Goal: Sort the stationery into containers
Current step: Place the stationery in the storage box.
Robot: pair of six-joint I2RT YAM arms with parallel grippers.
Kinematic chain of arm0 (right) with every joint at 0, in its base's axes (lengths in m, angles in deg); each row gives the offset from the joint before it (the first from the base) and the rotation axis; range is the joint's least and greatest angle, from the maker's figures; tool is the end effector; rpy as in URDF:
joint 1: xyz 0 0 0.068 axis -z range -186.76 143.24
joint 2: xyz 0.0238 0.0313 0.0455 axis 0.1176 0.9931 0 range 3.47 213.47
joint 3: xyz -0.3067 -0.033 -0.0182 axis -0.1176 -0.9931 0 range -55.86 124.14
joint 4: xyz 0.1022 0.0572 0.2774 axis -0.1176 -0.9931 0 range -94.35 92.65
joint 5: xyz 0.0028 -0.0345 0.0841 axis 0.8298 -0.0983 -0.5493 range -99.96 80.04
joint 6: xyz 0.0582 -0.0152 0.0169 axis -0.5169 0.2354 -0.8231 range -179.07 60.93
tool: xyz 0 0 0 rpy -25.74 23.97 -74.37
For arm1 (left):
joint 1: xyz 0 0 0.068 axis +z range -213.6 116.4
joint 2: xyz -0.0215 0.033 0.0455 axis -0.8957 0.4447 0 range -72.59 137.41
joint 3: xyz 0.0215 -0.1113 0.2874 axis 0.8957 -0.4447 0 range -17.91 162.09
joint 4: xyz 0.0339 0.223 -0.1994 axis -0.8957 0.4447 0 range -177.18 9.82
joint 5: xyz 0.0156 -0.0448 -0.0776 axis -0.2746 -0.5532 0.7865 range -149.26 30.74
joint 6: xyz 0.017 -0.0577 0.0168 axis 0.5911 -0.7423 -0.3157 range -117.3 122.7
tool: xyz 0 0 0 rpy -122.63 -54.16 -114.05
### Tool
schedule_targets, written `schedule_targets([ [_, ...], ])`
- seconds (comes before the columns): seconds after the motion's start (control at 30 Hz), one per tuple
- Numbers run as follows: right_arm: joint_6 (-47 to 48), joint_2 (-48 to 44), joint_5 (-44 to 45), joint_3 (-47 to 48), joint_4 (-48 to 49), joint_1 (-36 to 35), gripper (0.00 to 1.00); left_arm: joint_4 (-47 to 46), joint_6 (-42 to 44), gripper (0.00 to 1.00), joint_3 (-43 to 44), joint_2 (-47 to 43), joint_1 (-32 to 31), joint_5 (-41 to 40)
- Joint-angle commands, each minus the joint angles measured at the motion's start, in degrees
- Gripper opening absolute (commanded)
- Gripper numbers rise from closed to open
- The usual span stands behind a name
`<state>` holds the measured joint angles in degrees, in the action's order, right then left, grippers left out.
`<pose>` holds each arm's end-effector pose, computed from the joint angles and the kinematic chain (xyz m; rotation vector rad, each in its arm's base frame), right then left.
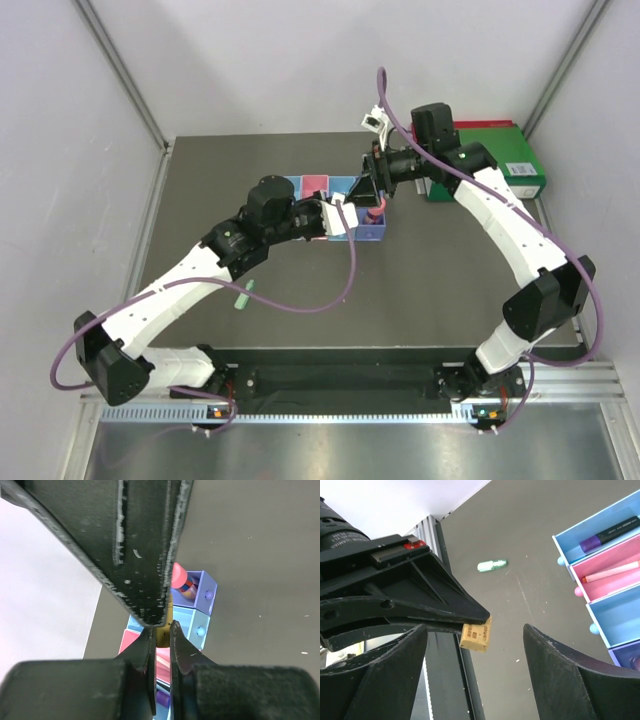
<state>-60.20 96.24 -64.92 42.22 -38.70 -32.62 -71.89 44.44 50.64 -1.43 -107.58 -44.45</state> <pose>0.3399 0.2080 0.4410 -0.9946 1.9353 1.3137 0.2264 -0.2353 0.4086 1.4038 1.2524 -0.2699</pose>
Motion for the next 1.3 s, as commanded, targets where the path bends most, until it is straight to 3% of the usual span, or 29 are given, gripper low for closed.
schedule_targets([
  [0.0,0.7,-1.8,-0.8,-1.1,2.1,-0.6,0.71,-4.1,0.5,0.0,2.3,0.1,-0.1,-1.0],
  [0.23,0.6,-2.6,-0.7,-3.2,2.0,-0.6,0.66,-5.4,1.0,0.0,2.1,-0.2,-0.1,-2.1],
  [0.47,0.2,-2.4,-0.6,-2.5,2.7,-0.6,0.53,-5.5,0.8,0.0,1.9,-0.1,-0.1,-1.8],
  [0.97,-0.2,-2.4,-0.5,-1.6,3.1,-0.6,0.5,-4.3,0.8,0.0,0.8,0.4,-0.3,-0.7],
  [1.17,-0.5,-2.5,-0.9,-1.3,3.5,-0.8,0.56,-4.0,1.0,0.0,0.2,0.4,-0.7,-0.7],
  [1.27,-0.6,-2.4,-0.9,-1.1,3.5,-0.8,0.52,-3.8,1.0,0.0,-0.1,0.5,-1.0,-0.7],
])
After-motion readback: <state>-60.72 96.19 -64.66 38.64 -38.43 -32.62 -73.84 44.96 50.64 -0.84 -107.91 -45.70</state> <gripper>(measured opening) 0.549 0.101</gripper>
